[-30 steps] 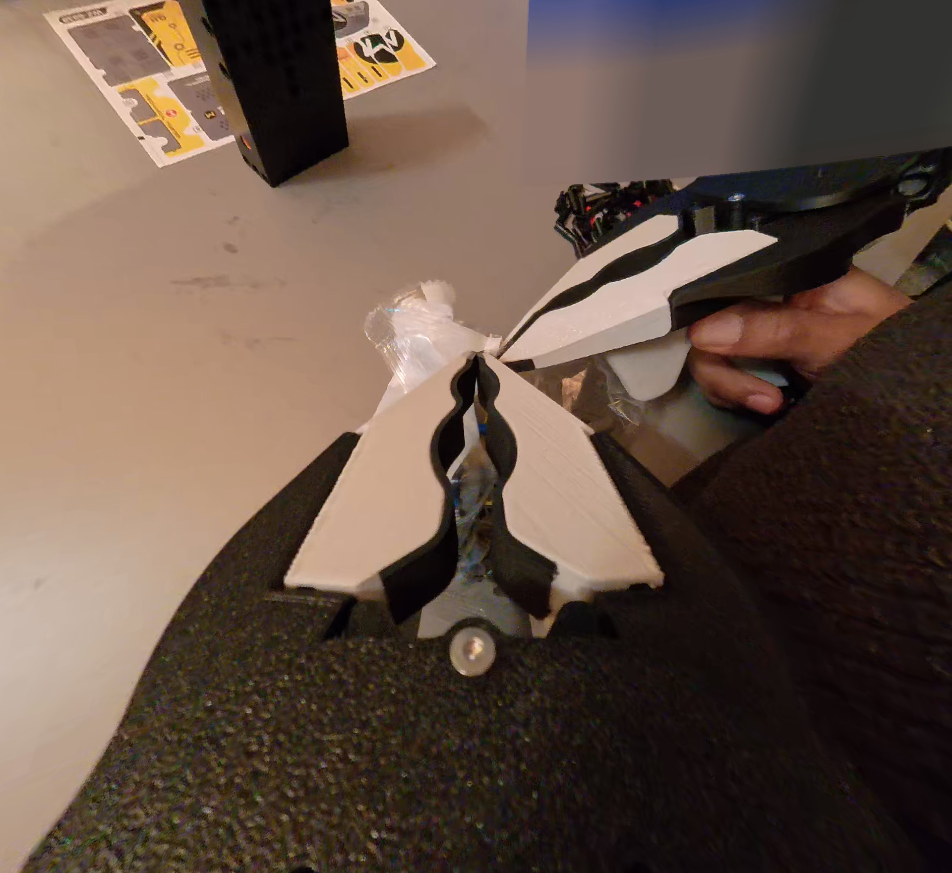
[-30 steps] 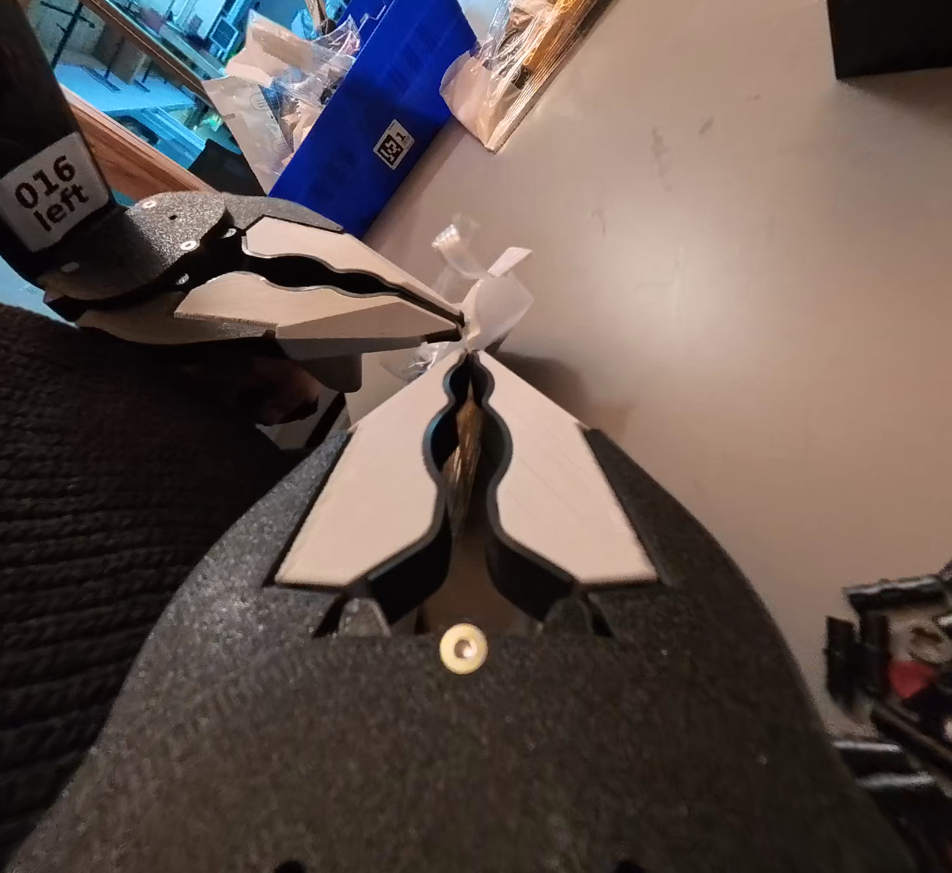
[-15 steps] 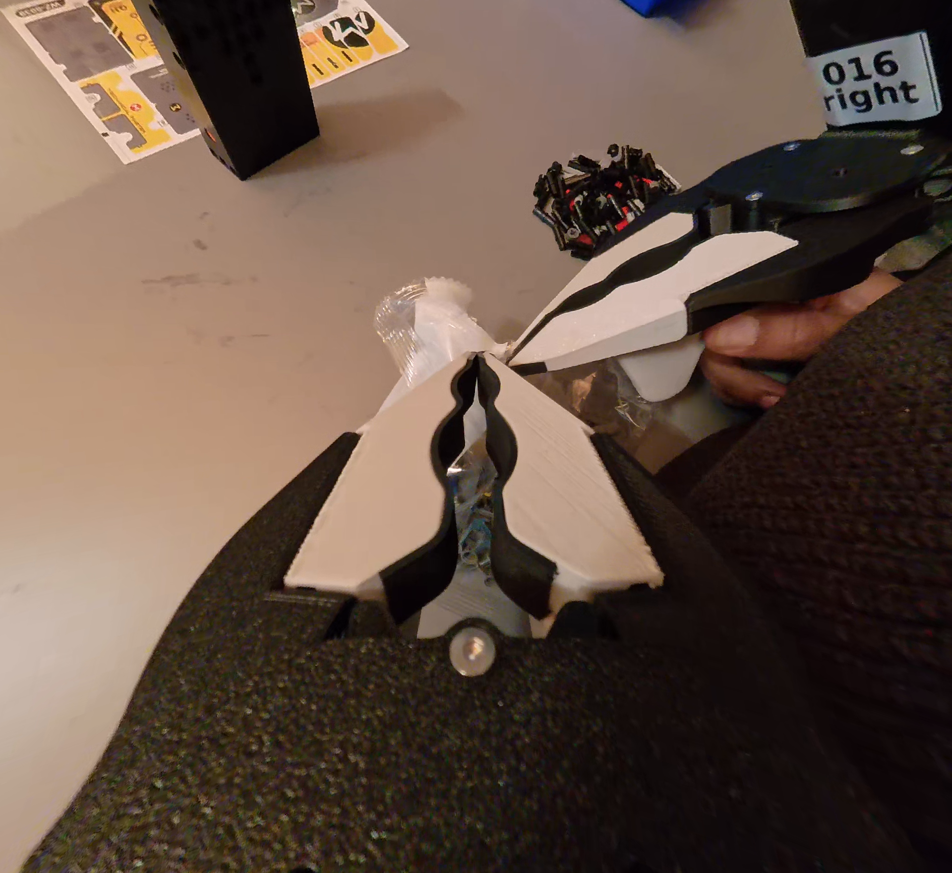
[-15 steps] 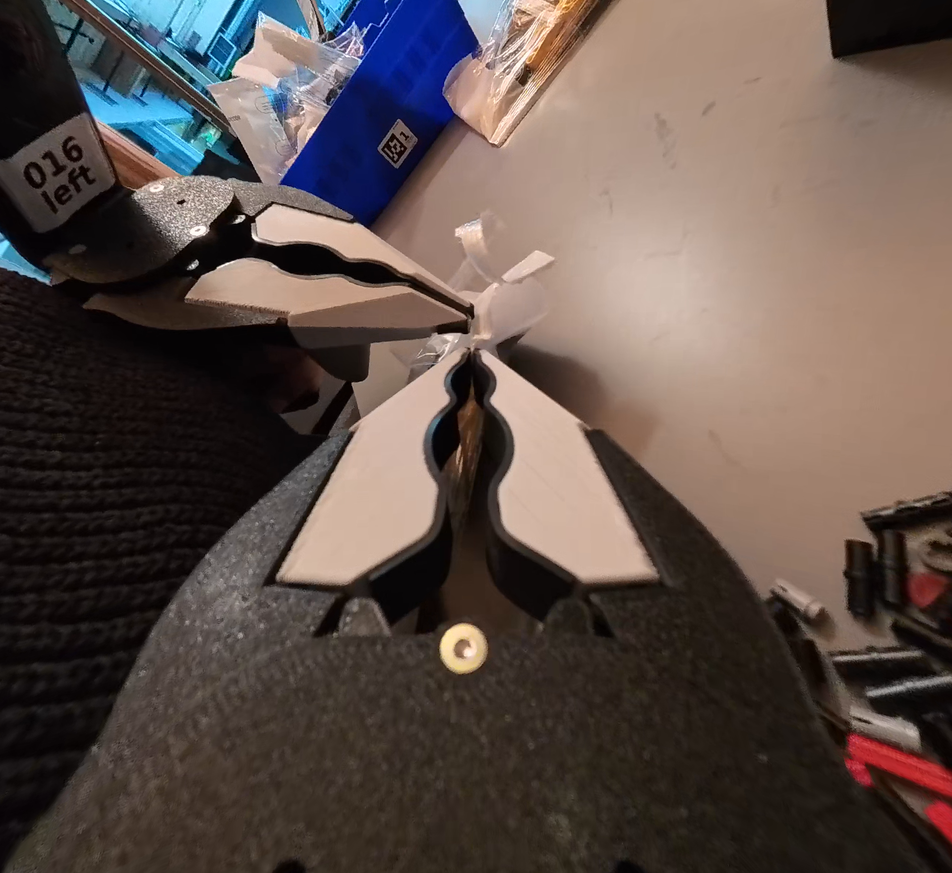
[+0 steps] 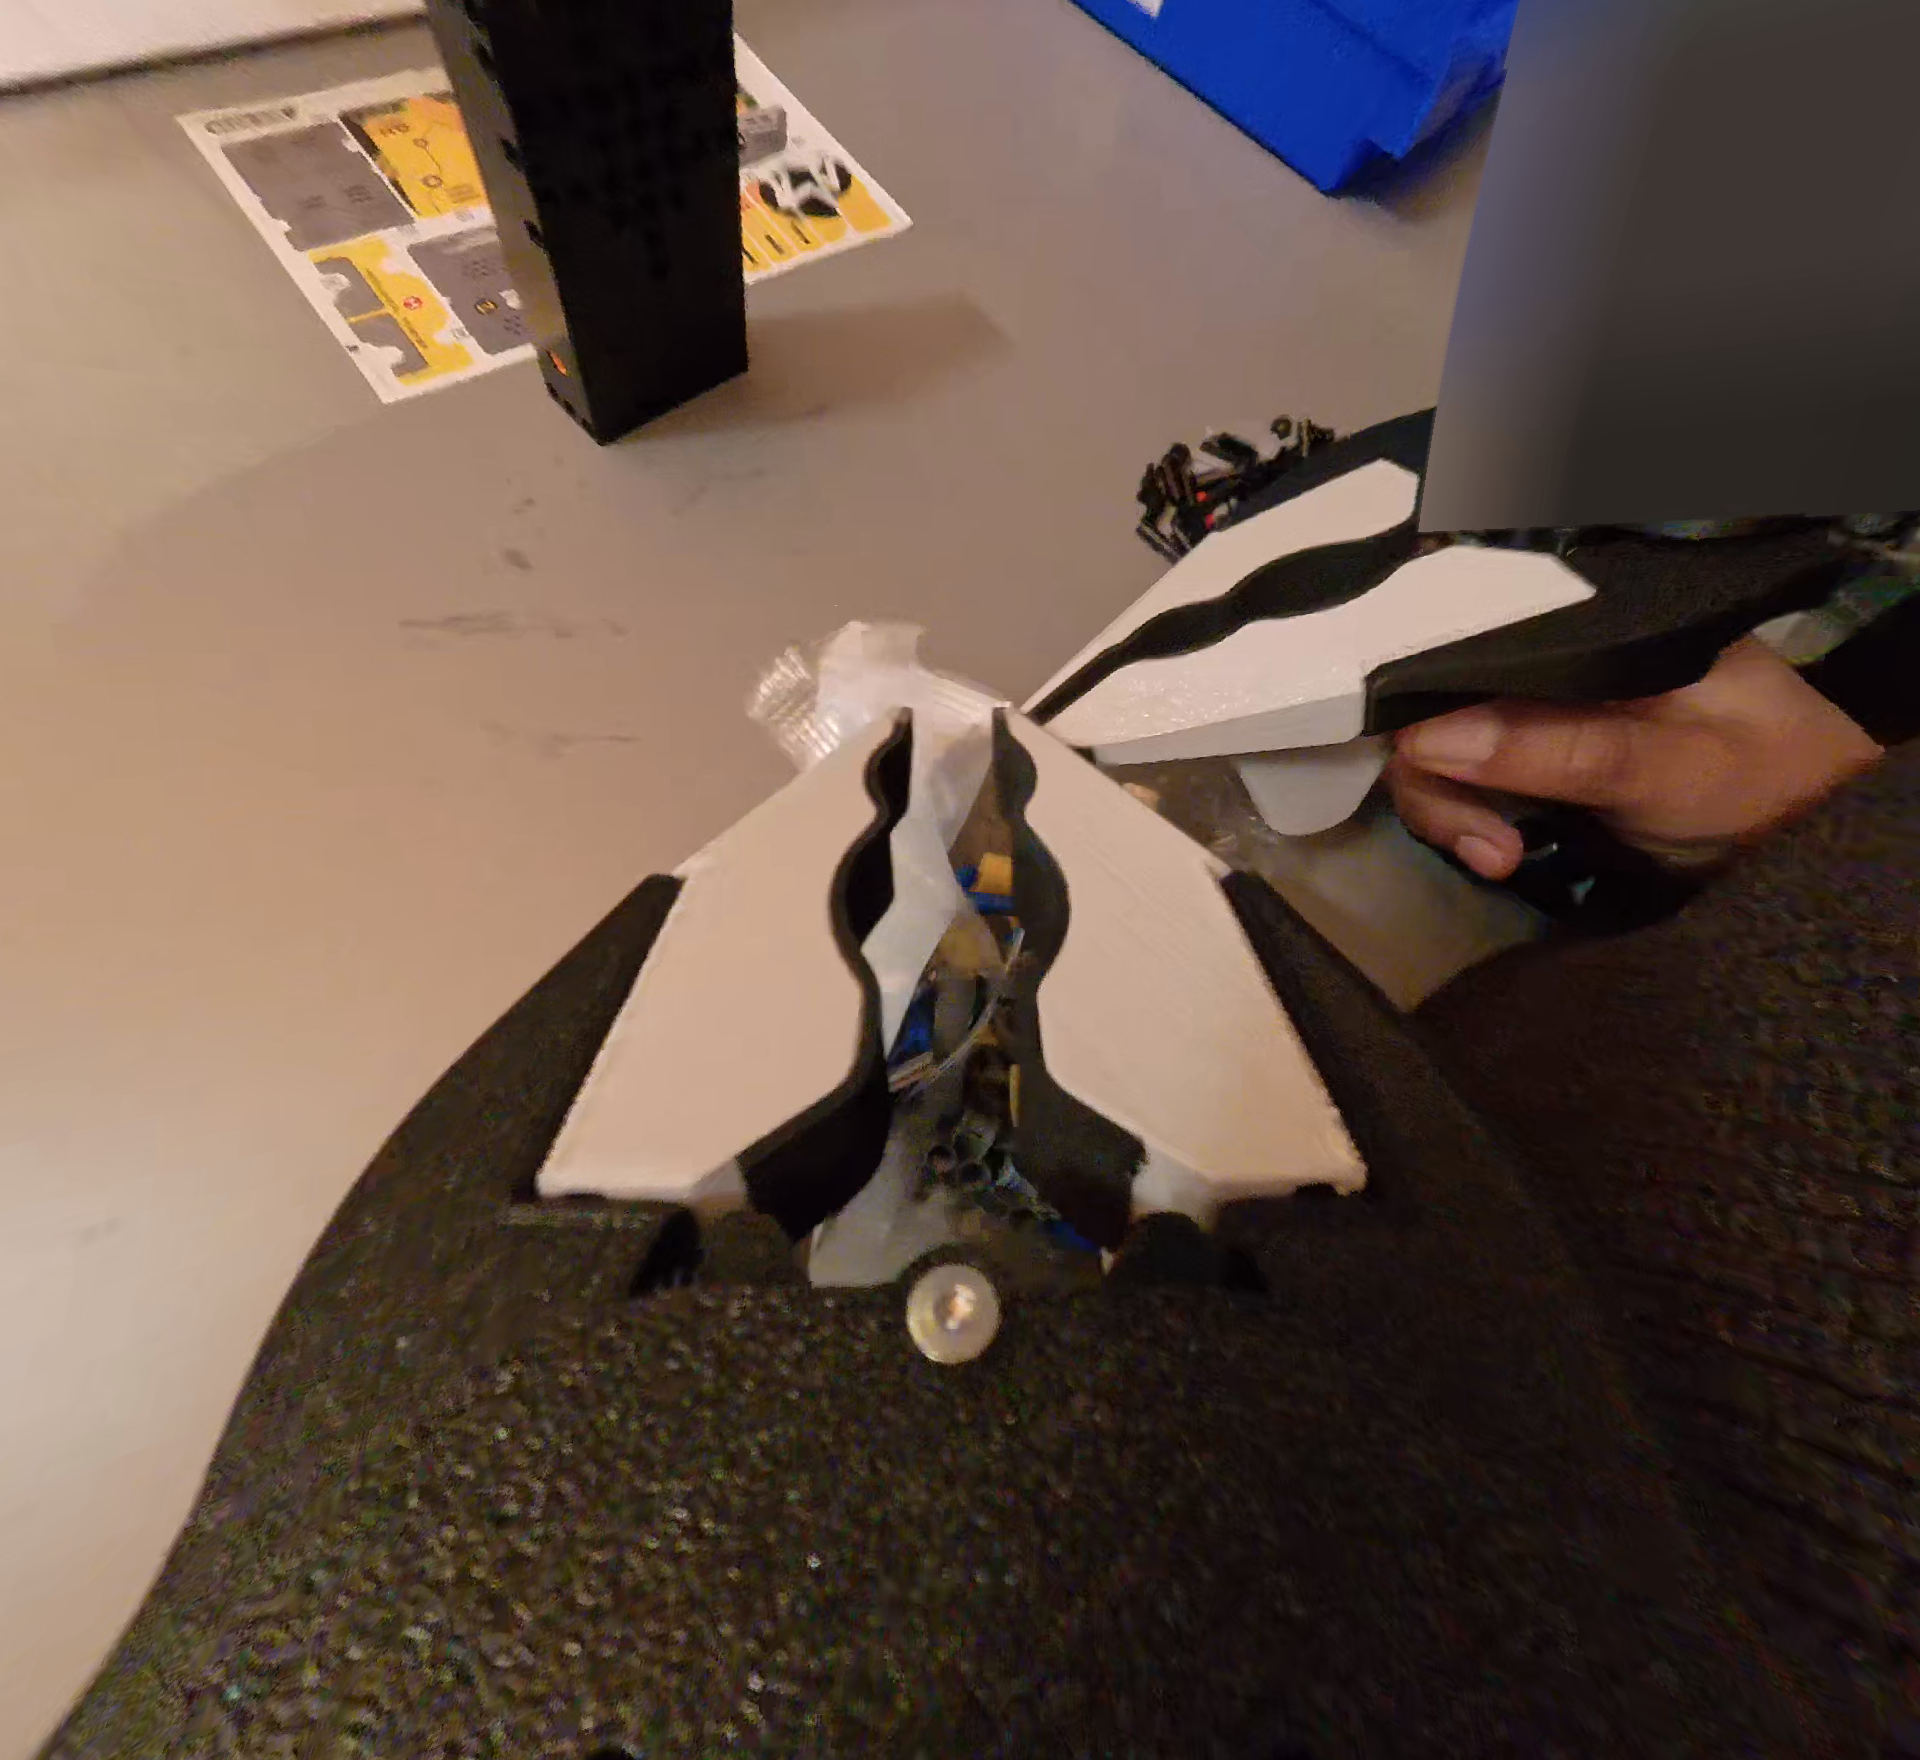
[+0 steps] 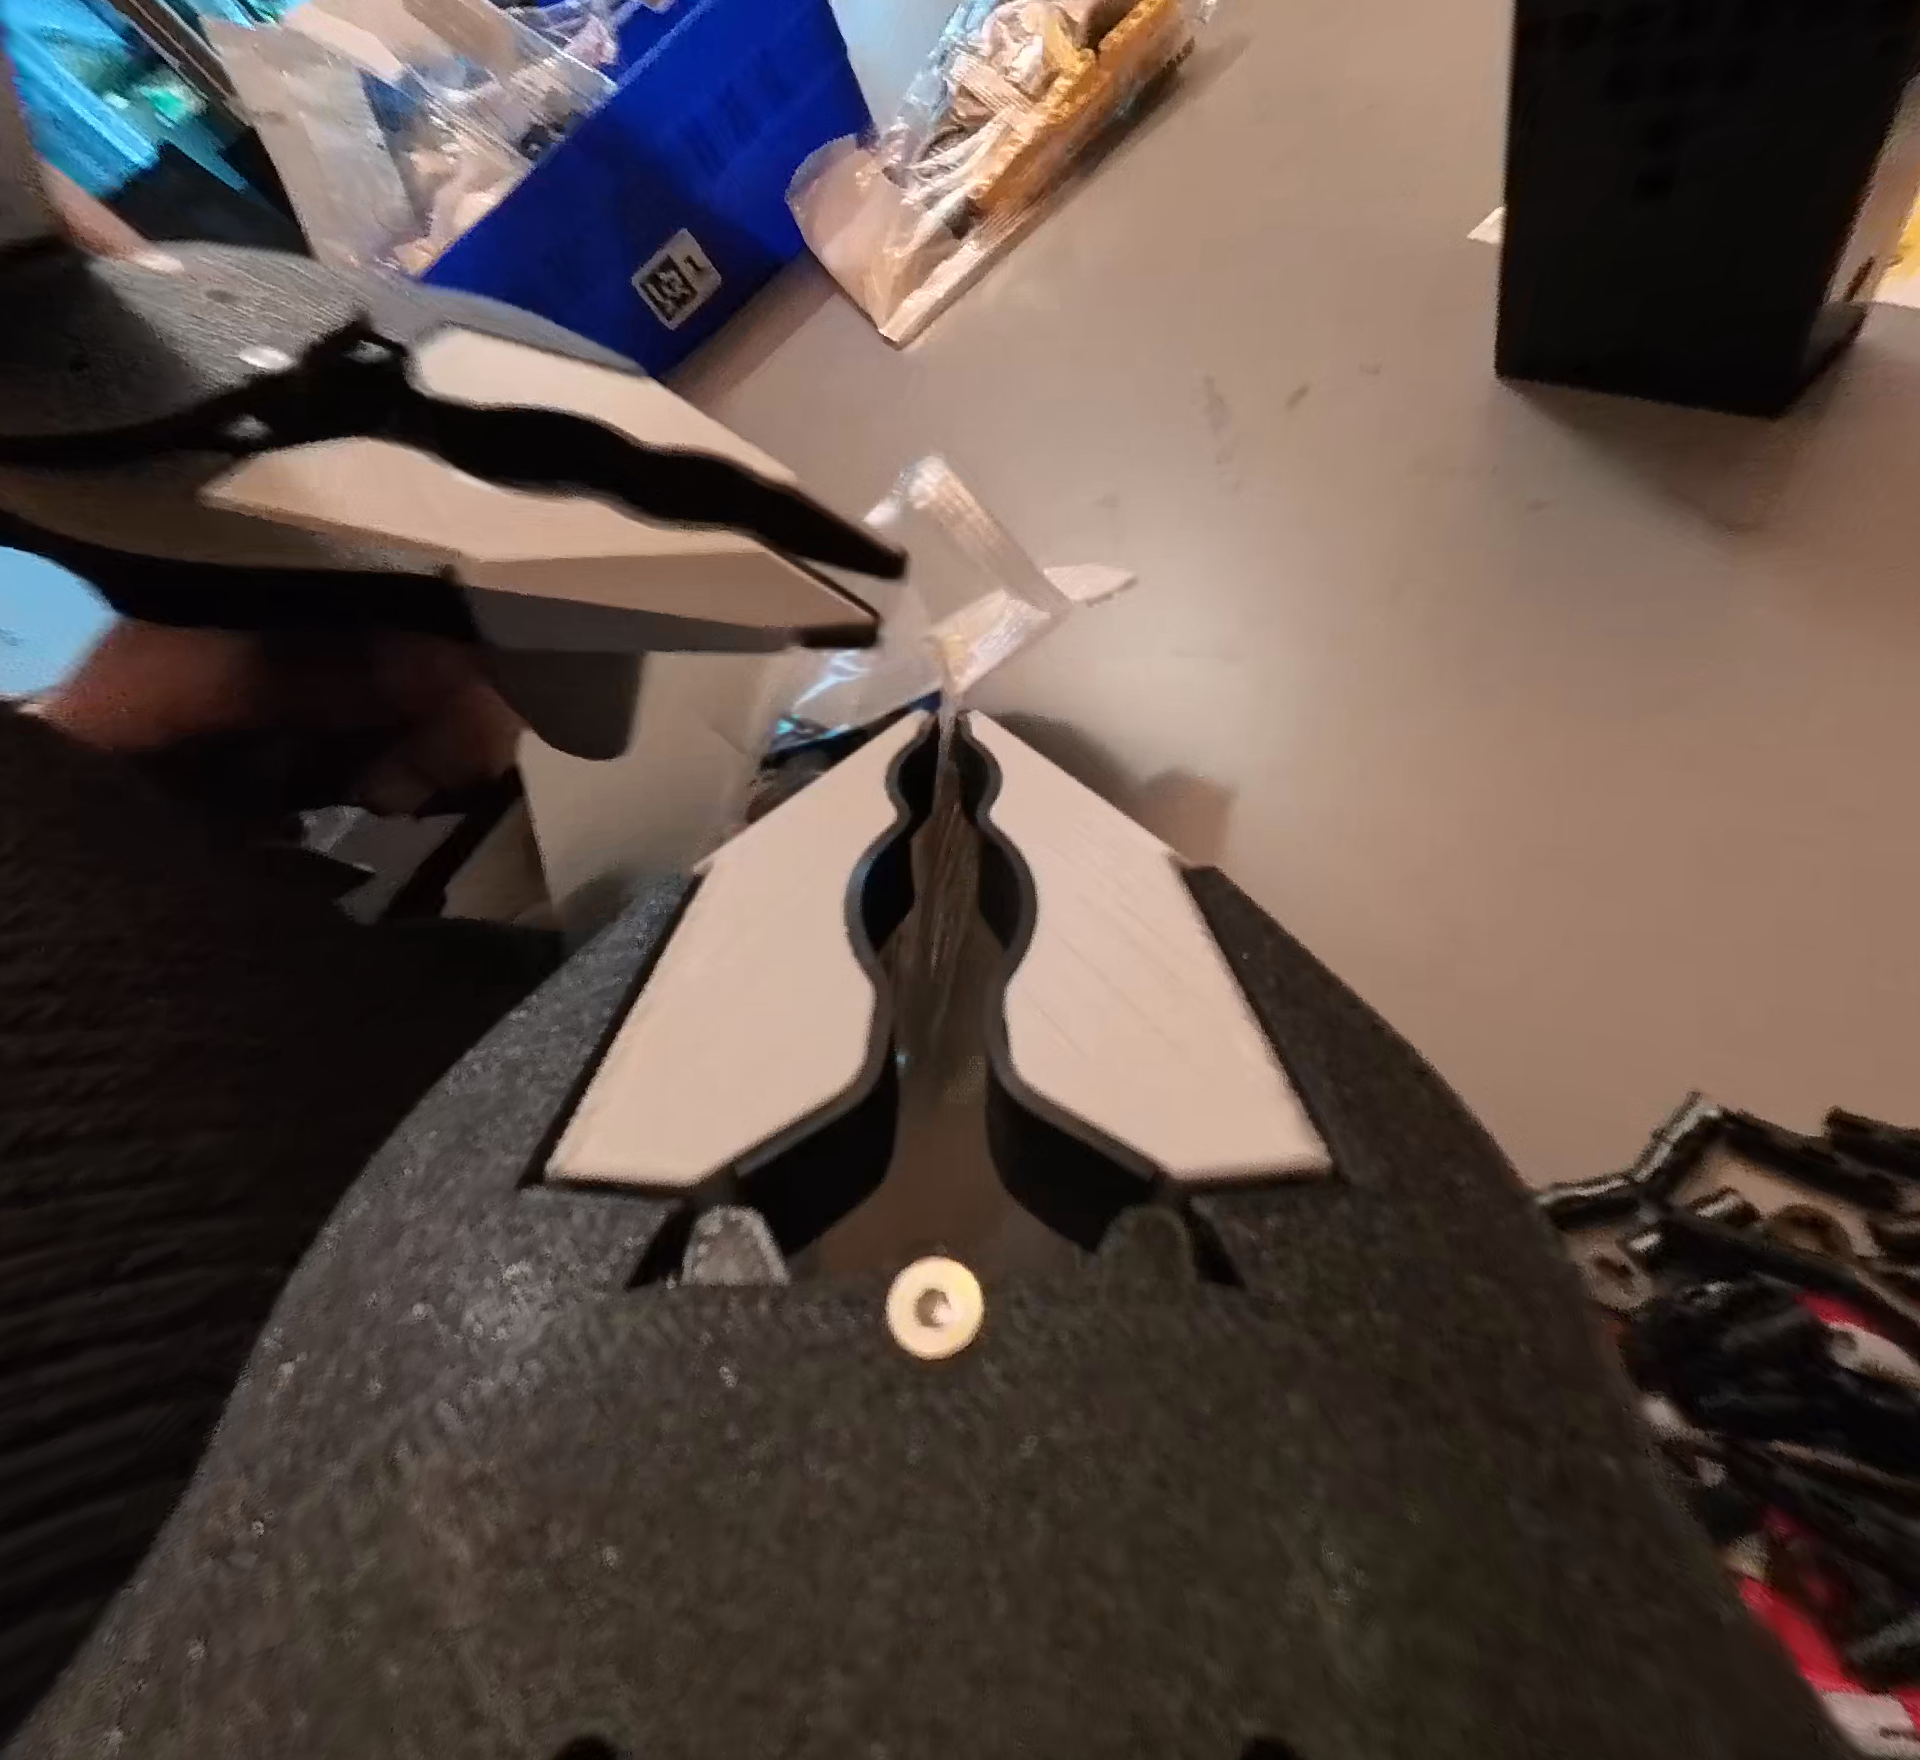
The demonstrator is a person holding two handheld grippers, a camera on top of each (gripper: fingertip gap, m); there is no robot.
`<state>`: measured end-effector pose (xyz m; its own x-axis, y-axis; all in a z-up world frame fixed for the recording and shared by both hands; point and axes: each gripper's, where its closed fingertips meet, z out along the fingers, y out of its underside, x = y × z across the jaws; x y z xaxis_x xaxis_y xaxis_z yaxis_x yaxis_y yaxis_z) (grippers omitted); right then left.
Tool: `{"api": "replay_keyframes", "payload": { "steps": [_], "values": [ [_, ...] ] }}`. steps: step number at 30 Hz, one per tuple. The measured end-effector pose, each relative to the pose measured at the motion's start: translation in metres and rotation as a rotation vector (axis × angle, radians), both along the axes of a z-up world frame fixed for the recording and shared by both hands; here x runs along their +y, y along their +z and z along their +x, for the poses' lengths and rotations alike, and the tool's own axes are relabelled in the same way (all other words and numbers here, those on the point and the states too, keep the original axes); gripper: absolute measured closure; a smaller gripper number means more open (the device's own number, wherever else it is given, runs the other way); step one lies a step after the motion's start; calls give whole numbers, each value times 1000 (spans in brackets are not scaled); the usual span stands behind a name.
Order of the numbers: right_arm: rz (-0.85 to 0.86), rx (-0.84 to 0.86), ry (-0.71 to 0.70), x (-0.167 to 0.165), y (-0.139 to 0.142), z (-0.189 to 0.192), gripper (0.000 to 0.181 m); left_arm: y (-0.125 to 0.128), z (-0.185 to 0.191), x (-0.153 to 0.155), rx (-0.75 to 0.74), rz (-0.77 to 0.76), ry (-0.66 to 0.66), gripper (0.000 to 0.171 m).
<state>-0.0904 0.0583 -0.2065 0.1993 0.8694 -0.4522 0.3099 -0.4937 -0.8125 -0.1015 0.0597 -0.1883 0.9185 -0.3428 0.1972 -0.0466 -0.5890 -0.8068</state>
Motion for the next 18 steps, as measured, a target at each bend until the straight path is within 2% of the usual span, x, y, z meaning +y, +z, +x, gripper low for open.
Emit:
{"api": "replay_keyframes", "payload": {
  "steps": [3, 5, 7, 10, 12, 15, 18],
  "values": [
    [39, -39, -21, 3, -5, 1, 179, 18, -11, -1, 8, 81, 41, 150],
    [33, -27, -24, 1, -3, 1, 178, 19, -20, -3, 27, 93, 85, 146],
    [44, -32, -28, 1, -3, 2, 176, 11, -21, -7, 21, 56, 95, 143],
    [95, -98, -38, 5, -11, 5, 163, -6, -5, -15, 0, -17, 53, 138],
    [122, -120, -31, 6, -12, 6, 160, -21, -2, -18, 76, -40, 48, 128],
    [199, -138, -28, 6, -9, 6, 157, -36, -4, -18, 194, -30, 50, 127],
    [302, -185, -20, 9, -9, 5, 156, -35, -6, -13, 229, 9, 65, 127]
  ]
}}
